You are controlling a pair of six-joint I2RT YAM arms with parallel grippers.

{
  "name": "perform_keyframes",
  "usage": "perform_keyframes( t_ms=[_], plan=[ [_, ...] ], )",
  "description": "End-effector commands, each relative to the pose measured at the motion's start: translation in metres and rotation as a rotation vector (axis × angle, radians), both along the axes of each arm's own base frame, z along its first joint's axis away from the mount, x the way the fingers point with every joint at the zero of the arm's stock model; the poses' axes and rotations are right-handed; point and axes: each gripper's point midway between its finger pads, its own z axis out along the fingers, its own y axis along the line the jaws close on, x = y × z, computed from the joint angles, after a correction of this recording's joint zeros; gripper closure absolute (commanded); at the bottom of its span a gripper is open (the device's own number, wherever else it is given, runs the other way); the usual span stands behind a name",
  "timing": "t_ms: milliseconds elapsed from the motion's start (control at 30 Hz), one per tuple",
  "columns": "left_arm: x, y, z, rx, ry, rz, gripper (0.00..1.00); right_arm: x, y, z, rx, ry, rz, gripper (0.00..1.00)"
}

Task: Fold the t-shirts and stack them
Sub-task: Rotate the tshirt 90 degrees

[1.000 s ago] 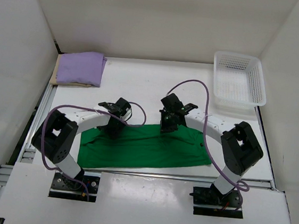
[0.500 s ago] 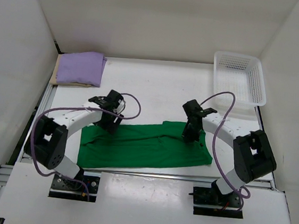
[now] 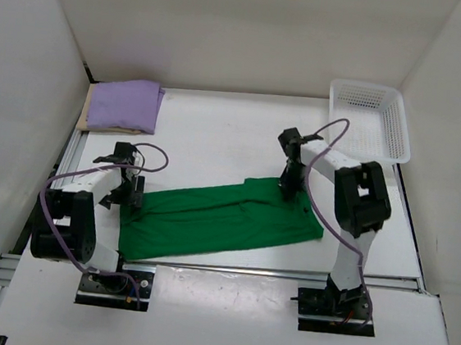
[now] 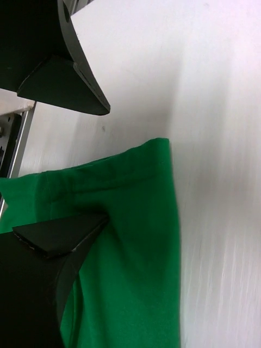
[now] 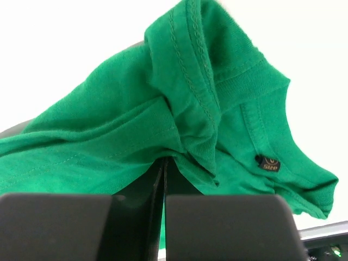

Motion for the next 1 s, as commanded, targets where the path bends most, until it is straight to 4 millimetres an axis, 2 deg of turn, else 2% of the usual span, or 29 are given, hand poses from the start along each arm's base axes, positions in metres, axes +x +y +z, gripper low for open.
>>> perform_keyframes(
  t_ms=[0, 33, 67, 100, 133, 167, 200, 233, 267, 333, 367, 433, 467, 500, 533, 567, 600, 633, 700, 733, 867, 967],
  plan=[
    [-0.015, 0.018, -0.011, -0.011, 0.02, 0.086, 0.17, 0.036, 0.015, -0.024, -0.008, 0.017, 0.04, 0.99],
    [-0.011, 0.025, -0.005, -0.01, -0.012, 0.117, 0.16, 0.049, 0.022, -0.02, 0.01, 0.002, 0.05, 0.99],
    [-0.005, 0.029, 0.001, -0.008, -0.038, 0.132, 0.16, 0.062, 0.028, -0.026, 0.009, 0.003, 0.05, 0.99],
    [-0.005, 0.032, 0.003, -0.007, -0.047, 0.146, 0.16, 0.1, 0.045, -0.003, 0.05, -0.095, 0.05, 0.99],
    [-0.004, 0.039, 0.01, -0.005, -0.069, 0.173, 0.16, 0.115, 0.053, 0.003, 0.07, -0.12, 0.052, 0.99],
    [0.003, 0.041, 0.017, -0.012, -0.097, 0.184, 0.15, 0.13, 0.06, -0.006, 0.075, -0.132, 0.052, 0.99],
    [0.007, 0.042, 0.021, -0.028, -0.119, 0.193, 0.12, 0.168, 0.08, 0.025, 0.139, -0.245, 0.056, 0.99],
    [0.004, 0.042, 0.025, -0.042, -0.113, 0.203, 0.1, 0.185, 0.091, 0.032, 0.174, -0.291, 0.061, 0.99],
    [0.011, 0.045, 0.036, -0.058, -0.146, 0.215, 0.08, 0.199, 0.1, 0.024, 0.2, -0.312, 0.065, 0.99],
    [0.012, 0.037, 0.043, -0.117, -0.138, 0.209, 0.0, 0.241, 0.13, 0.053, 0.326, -0.473, 0.091, 0.97],
    [0.019, 0.039, 0.053, -0.125, -0.162, 0.213, 0.0, 0.252, 0.139, 0.06, 0.369, -0.517, 0.091, 0.94],
    [0.024, 0.035, 0.061, -0.155, -0.166, 0.204, 0.0, 0.273, 0.159, 0.085, 0.467, -0.63, 0.124, 0.91],
    [0.025, 0.038, 0.062, -0.156, -0.156, 0.215, 0.0, 0.278, 0.161, 0.116, 0.488, -0.696, 0.139, 0.89],
    [0.03, 0.037, 0.068, -0.167, -0.173, 0.21, 0.0, 0.276, 0.16, 0.123, 0.49, -0.702, 0.139, 0.86],
    [0.028, 0.036, 0.065, -0.17, -0.153, 0.212, 0.0, 0.27, 0.154, 0.152, 0.486, -0.744, 0.148, 0.85],
    [0.03, 0.039, 0.067, -0.169, -0.157, 0.221, 0.0, 0.266, 0.143, 0.155, 0.442, -0.75, 0.124, 0.83],
    [0.03, 0.039, 0.067, -0.169, -0.157, 0.221, 0.0, 0.245, 0.127, 0.117, 0.371, -0.662, 0.101, 0.83],
    [0.03, 0.04, 0.067, -0.177, -0.159, 0.229, 0.0, 0.227, 0.112, 0.132, 0.341, -0.65, 0.045, 0.83],
    [0.029, 0.042, 0.066, -0.185, -0.161, 0.238, 0.0, 0.196, 0.087, 0.108, 0.259, -0.573, -0.025, 0.9],
    [0.03, 0.04, 0.066, -0.195, -0.163, 0.235, 0.0, 0.169, 0.071, 0.088, 0.216, -0.511, -0.049, 0.92],
    [0.027, 0.035, 0.06, -0.218, -0.153, 0.231, 0.0, 0.12, 0.05, 0.048, 0.15, -0.353, -0.134, 1.0],
    [0.025, 0.035, 0.06, -0.217, -0.155, 0.23, 0.0, 0.101, 0.048, 0.019, 0.1, -0.224, -0.144, 1.0]
  ],
)
